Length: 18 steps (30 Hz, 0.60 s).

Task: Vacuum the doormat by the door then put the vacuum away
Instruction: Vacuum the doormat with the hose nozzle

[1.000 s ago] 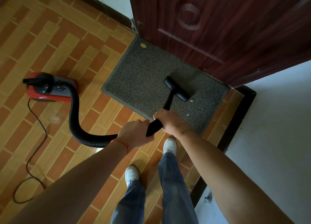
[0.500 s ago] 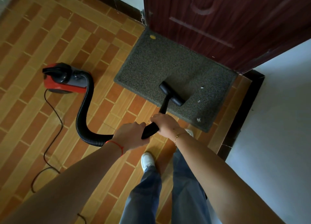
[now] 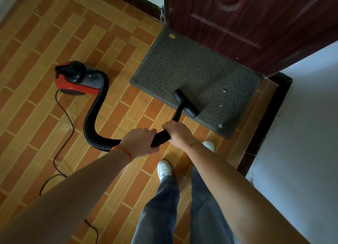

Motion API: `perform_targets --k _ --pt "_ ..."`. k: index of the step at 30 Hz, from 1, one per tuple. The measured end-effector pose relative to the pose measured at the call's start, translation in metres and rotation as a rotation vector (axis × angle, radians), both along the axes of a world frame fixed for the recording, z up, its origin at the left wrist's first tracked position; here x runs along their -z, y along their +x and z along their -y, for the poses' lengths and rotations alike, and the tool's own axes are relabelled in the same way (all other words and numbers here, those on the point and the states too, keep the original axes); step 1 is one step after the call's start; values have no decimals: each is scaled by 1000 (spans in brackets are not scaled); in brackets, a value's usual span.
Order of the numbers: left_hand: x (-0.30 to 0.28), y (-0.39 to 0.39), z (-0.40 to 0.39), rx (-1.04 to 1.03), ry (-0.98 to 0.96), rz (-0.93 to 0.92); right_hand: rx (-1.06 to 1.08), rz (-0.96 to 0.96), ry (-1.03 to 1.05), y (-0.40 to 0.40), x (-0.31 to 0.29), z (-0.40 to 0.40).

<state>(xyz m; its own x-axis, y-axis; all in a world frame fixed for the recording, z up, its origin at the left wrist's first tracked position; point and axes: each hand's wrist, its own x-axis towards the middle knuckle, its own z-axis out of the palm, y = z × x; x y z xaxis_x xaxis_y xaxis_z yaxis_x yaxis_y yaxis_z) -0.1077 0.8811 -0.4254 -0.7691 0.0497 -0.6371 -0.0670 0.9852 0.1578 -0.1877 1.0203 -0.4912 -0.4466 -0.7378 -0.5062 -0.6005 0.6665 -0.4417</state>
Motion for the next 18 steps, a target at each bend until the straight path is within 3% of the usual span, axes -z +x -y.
perform_targets --k 18 --pt "16 -130 -93 17 50 -58 66 -28 54 -127 11 -93"
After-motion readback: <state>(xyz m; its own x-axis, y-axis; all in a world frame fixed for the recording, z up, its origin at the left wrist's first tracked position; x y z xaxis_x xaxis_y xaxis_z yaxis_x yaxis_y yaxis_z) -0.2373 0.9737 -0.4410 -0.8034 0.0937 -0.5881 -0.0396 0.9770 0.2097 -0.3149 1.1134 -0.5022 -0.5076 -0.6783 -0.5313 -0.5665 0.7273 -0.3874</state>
